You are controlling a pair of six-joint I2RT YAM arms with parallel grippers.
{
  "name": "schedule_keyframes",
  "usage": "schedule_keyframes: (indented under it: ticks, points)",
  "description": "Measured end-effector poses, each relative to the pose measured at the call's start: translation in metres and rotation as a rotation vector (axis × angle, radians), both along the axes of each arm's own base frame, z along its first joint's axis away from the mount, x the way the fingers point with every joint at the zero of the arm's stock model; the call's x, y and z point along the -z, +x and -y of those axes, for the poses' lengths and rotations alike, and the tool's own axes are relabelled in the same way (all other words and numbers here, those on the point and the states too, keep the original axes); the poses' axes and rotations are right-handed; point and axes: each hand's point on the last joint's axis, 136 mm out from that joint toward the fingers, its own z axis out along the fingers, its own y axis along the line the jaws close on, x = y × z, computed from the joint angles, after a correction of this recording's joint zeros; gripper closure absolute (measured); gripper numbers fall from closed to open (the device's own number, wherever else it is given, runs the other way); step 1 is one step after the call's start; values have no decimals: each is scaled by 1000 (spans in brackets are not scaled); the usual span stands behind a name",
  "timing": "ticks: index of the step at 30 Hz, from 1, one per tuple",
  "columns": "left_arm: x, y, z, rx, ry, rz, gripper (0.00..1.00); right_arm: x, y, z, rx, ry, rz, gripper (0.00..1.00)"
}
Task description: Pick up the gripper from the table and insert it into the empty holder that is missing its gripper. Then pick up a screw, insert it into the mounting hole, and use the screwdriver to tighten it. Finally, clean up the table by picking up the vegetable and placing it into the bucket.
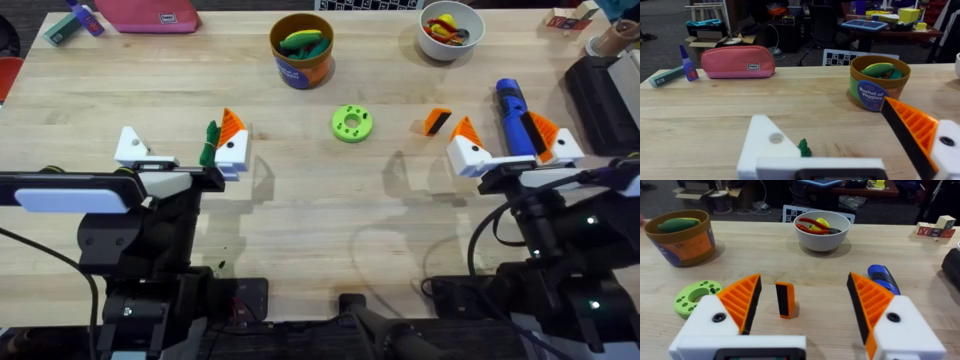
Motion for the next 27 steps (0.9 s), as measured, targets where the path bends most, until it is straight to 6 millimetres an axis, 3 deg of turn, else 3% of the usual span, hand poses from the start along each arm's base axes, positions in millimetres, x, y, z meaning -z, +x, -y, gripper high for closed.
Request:
schedule_keyframes:
  ticks: [11, 18, 21, 27]
  points:
    - [-2, 0, 0, 0, 0, 10, 16, -2, 0, 0, -1, 0, 9, 9]
    - [-22, -2, 0, 1, 0, 63, 16, -40, 0, 0, -1, 3, 156, 8]
    - [-46, -8, -1, -3, 0, 83, 16, -53, -3, 0, -1, 3, 179, 8]
    - [-98, -24, -5, -27, 27, 25, 15, -105, -15, 0, 0, 4, 195, 8]
